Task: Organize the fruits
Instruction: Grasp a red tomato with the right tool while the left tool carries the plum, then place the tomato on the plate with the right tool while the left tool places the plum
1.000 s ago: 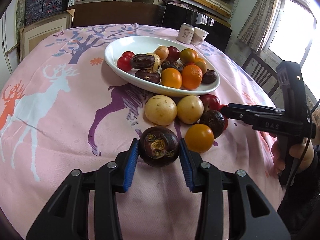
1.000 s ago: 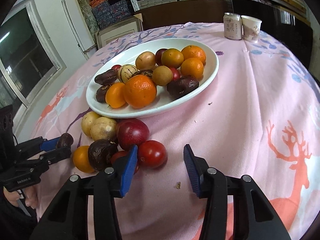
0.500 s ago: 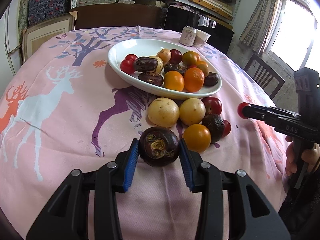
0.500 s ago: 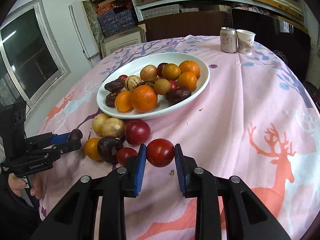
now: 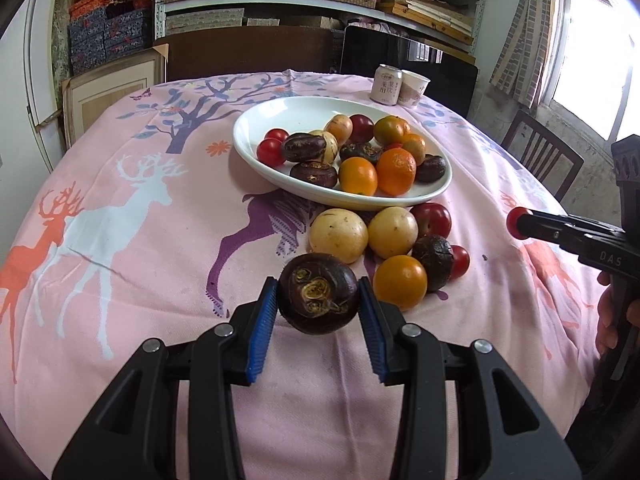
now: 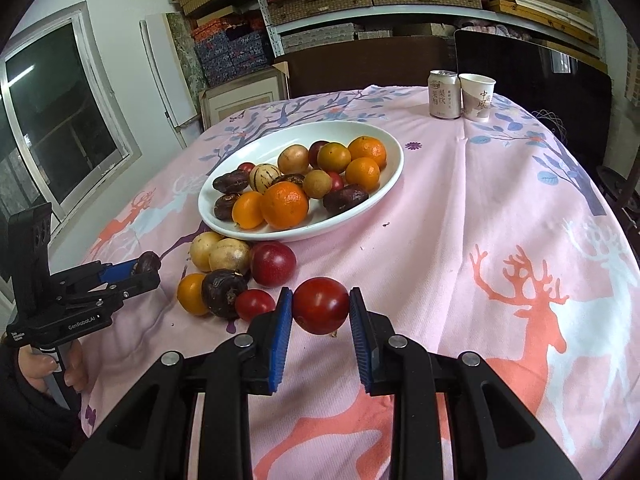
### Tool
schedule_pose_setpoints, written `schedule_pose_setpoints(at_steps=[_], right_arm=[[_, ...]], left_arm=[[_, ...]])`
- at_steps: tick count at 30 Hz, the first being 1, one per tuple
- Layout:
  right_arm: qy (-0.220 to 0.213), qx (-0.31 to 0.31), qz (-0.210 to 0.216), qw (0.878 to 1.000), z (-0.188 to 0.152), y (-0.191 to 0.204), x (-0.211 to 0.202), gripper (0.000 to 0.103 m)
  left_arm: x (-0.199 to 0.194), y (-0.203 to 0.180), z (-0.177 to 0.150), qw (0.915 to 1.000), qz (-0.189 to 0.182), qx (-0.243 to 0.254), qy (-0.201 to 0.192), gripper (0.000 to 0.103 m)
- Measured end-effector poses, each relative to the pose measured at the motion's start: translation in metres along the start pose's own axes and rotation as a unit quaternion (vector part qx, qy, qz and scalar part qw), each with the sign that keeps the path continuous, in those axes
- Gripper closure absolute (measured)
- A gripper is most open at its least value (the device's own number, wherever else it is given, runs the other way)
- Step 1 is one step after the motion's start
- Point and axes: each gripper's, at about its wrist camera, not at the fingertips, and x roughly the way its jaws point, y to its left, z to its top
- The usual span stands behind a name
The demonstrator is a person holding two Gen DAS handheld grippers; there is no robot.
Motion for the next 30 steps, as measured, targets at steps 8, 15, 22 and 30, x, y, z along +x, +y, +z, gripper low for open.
schedule_pose_setpoints(at_steps=[8,15,22,30], right_arm=[[-0.033,-0.008,0.001,0.999,0.021,-0.001,-0.014,0.074],[-0.058,-0.013,0.01,0.998,0.077,0.004,0.006,0.074],[-0.042,-0.03,0.014,0.999,0.126,0.017,0.07,0.072],[-0.051,-0.022,0.018,0.998,0.117,0.014,0.062,0.059]], left_arm=[[-0.011,-0.009,0.02,0.9995,0.011,0.019,-0.021,0.064],[0.008,-0.016,0.079,0.9981,0.025,0.037,-0.043,0.064],[0.064,-0.017,0.132,0.9986,0.029,0.035,-0.028,0.061],[0.049,-0.007,0.127,0.9983,0.026,0.018,-0.049,0.038]])
